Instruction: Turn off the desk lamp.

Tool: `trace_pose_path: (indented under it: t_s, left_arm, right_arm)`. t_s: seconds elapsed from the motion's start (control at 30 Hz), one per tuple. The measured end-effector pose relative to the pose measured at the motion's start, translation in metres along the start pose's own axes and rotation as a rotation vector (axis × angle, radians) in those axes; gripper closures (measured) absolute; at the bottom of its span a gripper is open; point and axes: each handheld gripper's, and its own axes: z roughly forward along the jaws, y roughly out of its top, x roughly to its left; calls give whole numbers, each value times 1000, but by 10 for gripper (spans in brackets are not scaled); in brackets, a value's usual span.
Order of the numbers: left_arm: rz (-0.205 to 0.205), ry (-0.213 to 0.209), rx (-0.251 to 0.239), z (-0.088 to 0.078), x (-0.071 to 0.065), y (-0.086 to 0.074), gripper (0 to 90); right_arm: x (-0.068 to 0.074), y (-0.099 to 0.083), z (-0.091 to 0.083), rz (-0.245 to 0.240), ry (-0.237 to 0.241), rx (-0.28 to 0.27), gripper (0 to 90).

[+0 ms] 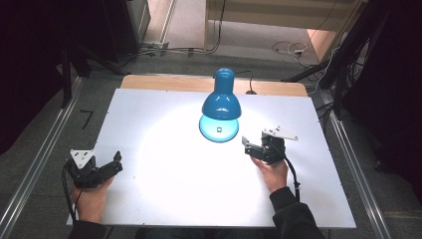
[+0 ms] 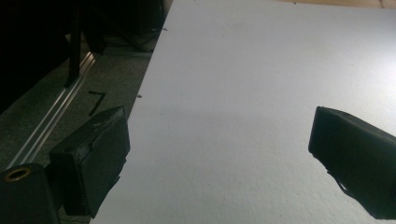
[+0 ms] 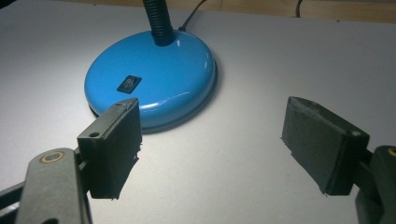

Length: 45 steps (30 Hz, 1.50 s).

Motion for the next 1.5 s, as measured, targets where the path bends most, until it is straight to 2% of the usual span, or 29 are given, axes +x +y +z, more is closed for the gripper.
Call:
trace_pose_path:
  t_s: [0.1,0.4,0.57,0.67,0.8,1.0,1.1,1.5]
  left_arm:
    - [5,-4,0,-1,-1,0,61]
    - [7,-11,4,0,-1,0,62]
    - [10,-11,5,1,-1,0,61]
    - [10,-11,7,1,-1,0,61]
    - [8,-14,7,1,0,0,62]
    - [6,-14,7,1,0,0,62]
    - [7,-15,7,2,0,0,62]
    - [-2,-16,11,1,1,0,62]
  right_arm:
    - [5,0,6,-23,-17,4,192]
    - [16,2,22,-25,-17,0,268]
    - [26,4,32,-27,-3,-5,395]
    - [33,3,37,-46,6,-12,488]
    - [42,3,44,-42,22,-14,644]
    - [52,2,55,-54,19,-25,874]
    - [54,1,60,-44,37,-35,877]
    - [68,7,77,-41,42,-40,877]
